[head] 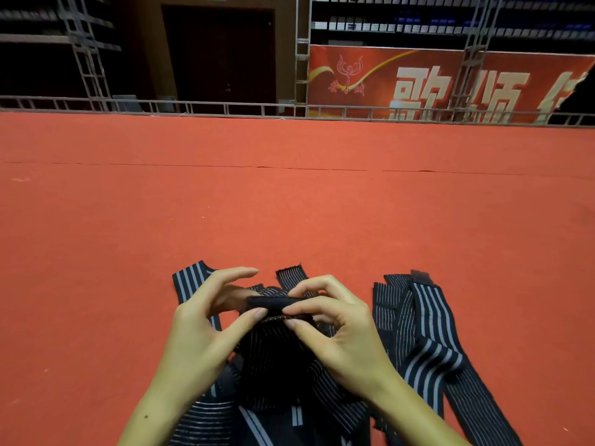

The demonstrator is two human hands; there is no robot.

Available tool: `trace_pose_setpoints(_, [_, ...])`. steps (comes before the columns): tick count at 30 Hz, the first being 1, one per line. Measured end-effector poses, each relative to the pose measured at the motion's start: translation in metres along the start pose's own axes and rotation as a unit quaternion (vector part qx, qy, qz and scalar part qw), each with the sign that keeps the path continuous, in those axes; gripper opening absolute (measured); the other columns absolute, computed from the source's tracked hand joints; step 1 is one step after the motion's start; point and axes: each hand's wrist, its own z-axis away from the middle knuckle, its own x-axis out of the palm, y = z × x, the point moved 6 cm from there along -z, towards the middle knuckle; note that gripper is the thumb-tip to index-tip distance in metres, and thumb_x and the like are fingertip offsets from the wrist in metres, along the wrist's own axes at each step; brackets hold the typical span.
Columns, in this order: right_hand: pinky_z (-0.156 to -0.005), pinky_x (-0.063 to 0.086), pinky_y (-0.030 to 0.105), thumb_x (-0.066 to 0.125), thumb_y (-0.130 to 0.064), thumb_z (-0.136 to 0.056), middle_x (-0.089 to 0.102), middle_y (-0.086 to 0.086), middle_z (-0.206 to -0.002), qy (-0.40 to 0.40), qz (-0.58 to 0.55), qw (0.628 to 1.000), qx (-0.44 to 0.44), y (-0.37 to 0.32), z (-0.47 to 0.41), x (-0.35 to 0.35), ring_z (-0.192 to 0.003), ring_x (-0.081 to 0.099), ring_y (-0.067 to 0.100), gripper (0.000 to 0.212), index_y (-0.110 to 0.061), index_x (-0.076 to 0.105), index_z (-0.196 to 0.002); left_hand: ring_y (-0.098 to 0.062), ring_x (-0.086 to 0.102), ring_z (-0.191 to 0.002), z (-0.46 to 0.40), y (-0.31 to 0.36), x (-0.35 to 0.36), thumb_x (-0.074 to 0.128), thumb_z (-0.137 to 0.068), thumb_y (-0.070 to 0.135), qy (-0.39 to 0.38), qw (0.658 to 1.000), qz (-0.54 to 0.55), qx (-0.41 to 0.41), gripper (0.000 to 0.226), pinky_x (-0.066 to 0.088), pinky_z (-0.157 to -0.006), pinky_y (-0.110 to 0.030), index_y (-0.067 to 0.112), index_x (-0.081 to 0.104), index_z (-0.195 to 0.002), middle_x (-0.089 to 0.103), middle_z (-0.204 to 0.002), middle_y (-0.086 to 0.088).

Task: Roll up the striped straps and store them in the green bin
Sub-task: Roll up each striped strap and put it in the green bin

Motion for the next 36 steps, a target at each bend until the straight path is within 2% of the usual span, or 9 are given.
trace_pose_setpoints(3, [-0.079,0.062,0.028,0.082,-0.003,-0.092,0.069,-0.007,-0.117,0.009,0.013,1.000,-0.017,-0.008,0.001,-0.004,-0.115,0.071,0.021,0.017,-0.015,0.084,-0.104,-0.010,0.078,-0.101,-0.001,0.004,-0.001,0.084,-0.086,0.009,-0.009,1.000,-0.006,0.005,0.046,0.055,-0.091,-0.016,0.029,0.071,-0.126,0.082,-0.103,0.012])
trace_pose_setpoints(7, [-0.079,0.064,0.033,0.082,-0.002,-0.092,0.071,-0.005,-0.120,0.014,-0.006,1.000,0.004,-0.005,0.003,-0.010,-0.117,0.071,0.023,0.018,-0.016,0.084,-0.103,-0.007,0.078,-0.098,0.000,0.003,-0.003,0.086,-0.084,0.004,0.002,1.000,-0.012,0.009,0.045,0.055,-0.089,-0.014,0.027,0.073,-0.121,0.082,-0.099,0.013])
trace_pose_setpoints(13, [-0.078,0.059,0.024,0.081,0.000,-0.092,0.073,-0.005,-0.119,0.023,-0.014,1.000,0.011,-0.007,0.007,-0.017,-0.117,0.071,0.022,0.019,-0.016,0.084,-0.101,-0.005,0.078,-0.099,-0.001,0.001,-0.002,0.082,-0.086,0.015,0.006,1.000,0.006,-0.007,0.033,0.056,-0.089,-0.016,0.032,0.077,-0.114,0.082,-0.098,0.011])
trace_pose_setpoints(17, [-0.080,0.059,0.024,0.081,0.000,-0.092,0.075,-0.005,-0.121,0.029,-0.007,0.999,0.018,-0.006,0.008,-0.025,-0.119,0.071,0.023,0.019,-0.017,0.083,-0.101,-0.005,0.075,-0.113,0.001,0.001,0.000,0.075,-0.095,0.000,-0.056,0.998,-0.015,-0.008,0.054,0.053,-0.098,-0.015,0.045,0.071,-0.126,0.081,-0.112,0.013])
trace_pose_setpoints(21, [-0.081,0.062,0.029,0.081,0.001,-0.092,0.076,-0.004,-0.122,0.021,-0.019,0.999,0.017,-0.007,0.007,-0.023,-0.119,0.071,0.023,0.019,-0.015,0.083,-0.101,-0.003,0.074,-0.109,-0.002,0.004,0.008,0.078,-0.090,-0.009,-0.015,0.999,-0.034,0.010,0.063,0.048,-0.098,-0.011,0.033,0.067,-0.135,0.082,-0.104,0.015])
trace_pose_setpoints(24, [-0.077,0.058,0.023,0.081,0.003,-0.091,0.075,-0.002,-0.120,0.019,-0.037,0.999,0.021,-0.008,0.007,-0.022,-0.117,0.072,0.023,0.019,-0.013,0.084,-0.100,-0.001,0.074,-0.106,-0.006,0.010,0.005,0.079,-0.089,-0.008,0.031,0.999,-0.021,0.028,0.061,0.044,-0.100,-0.007,0.029,0.066,-0.136,0.083,-0.095,0.010])
trace_pose_setpoints(30, [-0.075,0.055,0.024,0.081,0.005,-0.090,0.074,-0.002,-0.114,0.012,-0.064,0.998,0.020,-0.009,0.008,-0.026,-0.110,0.071,0.024,0.020,-0.012,0.085,-0.100,-0.004,0.077,-0.099,-0.007,0.014,0.000,0.082,-0.087,-0.006,0.057,0.998,-0.027,0.031,0.060,0.041,-0.108,-0.010,0.026,0.066,-0.135,0.083,-0.090,0.007])
trace_pose_setpoints(34, [-0.080,0.057,0.028,0.080,0.005,-0.091,0.073,0.000,-0.112,0.008,-0.074,0.997,0.012,-0.013,0.006,-0.027,-0.113,0.070,0.027,0.019,-0.011,0.084,-0.101,-0.007,0.077,-0.102,-0.008,0.014,-0.001,0.082,-0.087,-0.003,0.055,0.998,-0.013,0.026,0.056,0.045,-0.110,-0.021,0.027,0.067,-0.132,0.083,-0.092,0.006])
trace_pose_setpoints(36, [-0.082,0.060,0.033,0.080,0.004,-0.091,0.072,0.001,-0.114,0.010,-0.071,0.997,0.009,-0.013,0.005,-0.028,-0.116,0.070,0.029,0.020,-0.012,0.084,-0.101,-0.013,0.078,-0.098,-0.008,0.013,-0.002,0.081,-0.089,0.001,0.053,0.998,0.002,0.023,0.051,0.054,-0.100,-0.023,0.025,0.067,-0.132,0.083,-0.095,0.003])
